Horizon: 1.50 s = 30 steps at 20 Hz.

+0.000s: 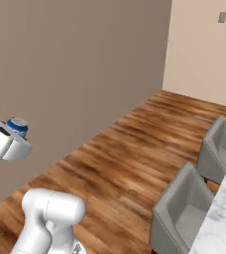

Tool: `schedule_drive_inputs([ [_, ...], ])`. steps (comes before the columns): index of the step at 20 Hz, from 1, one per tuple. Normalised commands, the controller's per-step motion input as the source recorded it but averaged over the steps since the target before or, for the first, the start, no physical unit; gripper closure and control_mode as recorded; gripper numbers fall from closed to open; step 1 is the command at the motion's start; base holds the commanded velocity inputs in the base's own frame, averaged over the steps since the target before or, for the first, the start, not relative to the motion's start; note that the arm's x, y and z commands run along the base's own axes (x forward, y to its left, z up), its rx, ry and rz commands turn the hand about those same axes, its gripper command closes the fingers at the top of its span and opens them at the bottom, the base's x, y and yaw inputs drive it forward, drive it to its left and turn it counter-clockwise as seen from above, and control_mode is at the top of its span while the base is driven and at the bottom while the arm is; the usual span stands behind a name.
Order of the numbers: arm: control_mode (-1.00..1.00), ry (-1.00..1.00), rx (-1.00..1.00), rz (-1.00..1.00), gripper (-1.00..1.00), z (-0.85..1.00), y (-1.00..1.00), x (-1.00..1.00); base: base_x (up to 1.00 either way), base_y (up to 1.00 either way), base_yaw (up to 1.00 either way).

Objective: Open the fridge, grab two sodas, and place both sodas inside the bowl with ice on the dining counter.

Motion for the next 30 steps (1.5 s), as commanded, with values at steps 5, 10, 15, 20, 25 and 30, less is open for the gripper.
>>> schedule_drive_inputs([
  [5,1.00,0.00,0.00,0.00,1.00,0.00,0.00,0.00,0.60,0.38,-0.59],
  [10,1.00,0.00,0.00,0.00,1.00,0.00,0.00,0.00,0.54,0.35,-0.61],
  [15,1.00,0.00,0.00,0.00,1.00,0.00,0.00,0.00,0.50,0.35,-0.62],
  [20,1.00,0.00,0.00,0.00,1.00,0.00,0.00,0.00,0.53,0.35,-0.61],
  [25,1.00,0.00,0.00,0.00,1.00,0.00,0.00,0.00,0.57,0.36,-0.60],
  [30,1.00,0.00,0.00,0.00,1.00,0.00,0.00,0.00,0.57,0.35,-0.60],
])
